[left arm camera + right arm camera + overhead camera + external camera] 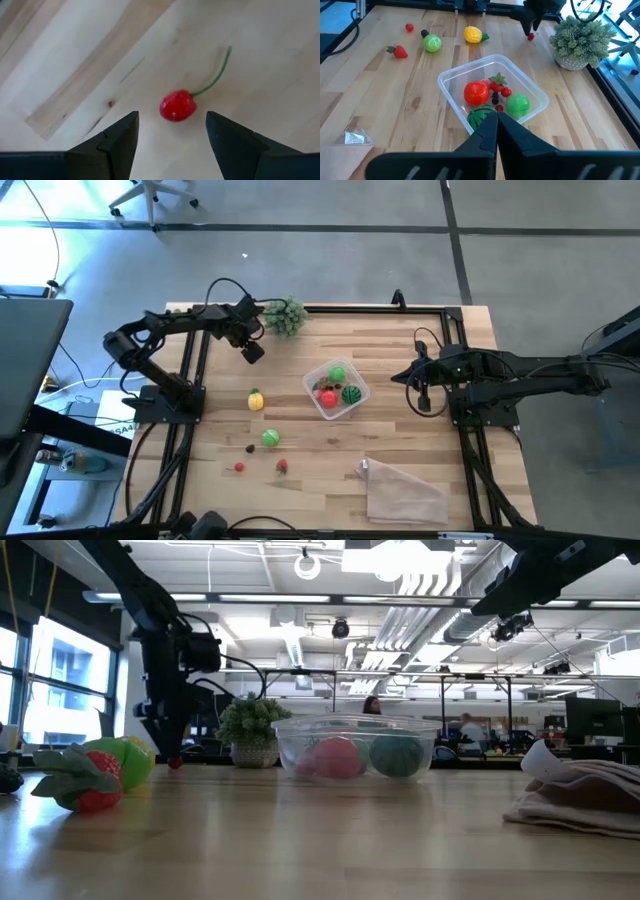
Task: Pick and placing Produce into tupperware
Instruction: Put the red cherry into the transparent bin
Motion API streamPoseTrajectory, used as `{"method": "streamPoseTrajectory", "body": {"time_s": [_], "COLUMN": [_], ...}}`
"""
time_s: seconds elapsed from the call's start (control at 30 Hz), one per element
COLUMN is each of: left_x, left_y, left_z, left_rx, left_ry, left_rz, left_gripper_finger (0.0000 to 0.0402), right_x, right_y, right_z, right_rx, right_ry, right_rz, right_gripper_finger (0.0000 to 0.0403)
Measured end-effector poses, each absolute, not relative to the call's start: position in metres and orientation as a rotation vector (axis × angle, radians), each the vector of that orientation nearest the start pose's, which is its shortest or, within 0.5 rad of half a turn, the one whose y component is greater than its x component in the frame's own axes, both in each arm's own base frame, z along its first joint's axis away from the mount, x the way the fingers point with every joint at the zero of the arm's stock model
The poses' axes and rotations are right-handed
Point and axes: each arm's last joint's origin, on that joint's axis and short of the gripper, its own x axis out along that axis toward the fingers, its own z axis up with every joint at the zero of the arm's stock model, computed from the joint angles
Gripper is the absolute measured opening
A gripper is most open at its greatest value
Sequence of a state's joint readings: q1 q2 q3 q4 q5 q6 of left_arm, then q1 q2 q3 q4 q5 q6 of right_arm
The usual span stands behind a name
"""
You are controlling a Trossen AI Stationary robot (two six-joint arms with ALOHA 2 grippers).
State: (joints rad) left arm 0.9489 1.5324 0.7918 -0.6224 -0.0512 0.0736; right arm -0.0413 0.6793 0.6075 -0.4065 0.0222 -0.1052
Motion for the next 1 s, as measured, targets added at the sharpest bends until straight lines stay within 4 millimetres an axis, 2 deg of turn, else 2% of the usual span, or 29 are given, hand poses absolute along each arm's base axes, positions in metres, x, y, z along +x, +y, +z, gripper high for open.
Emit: {"method": "streamPoseTrajectory", "body": {"time_s": [0.37,1.0], "left_x": [0.150,0.156], "left_y": [0.207,0.207], "left_z": [0.150,0.140], "left_rx": [-0.576,-0.584], "left_ry": [1.257,1.284], "left_rz": [0.795,0.831], "left_gripper_finger": [0.0220,0.0220], "right_x": [0.149,0.149], "right_y": [-0.007,-0.007], "right_z": [0.267,0.267], "right_rx": [-0.099,-0.099], "right_ry": [0.481,0.481], "right_rz": [-0.037,-0.037], "right_gripper_finger": [0.0000,0.0000]}}
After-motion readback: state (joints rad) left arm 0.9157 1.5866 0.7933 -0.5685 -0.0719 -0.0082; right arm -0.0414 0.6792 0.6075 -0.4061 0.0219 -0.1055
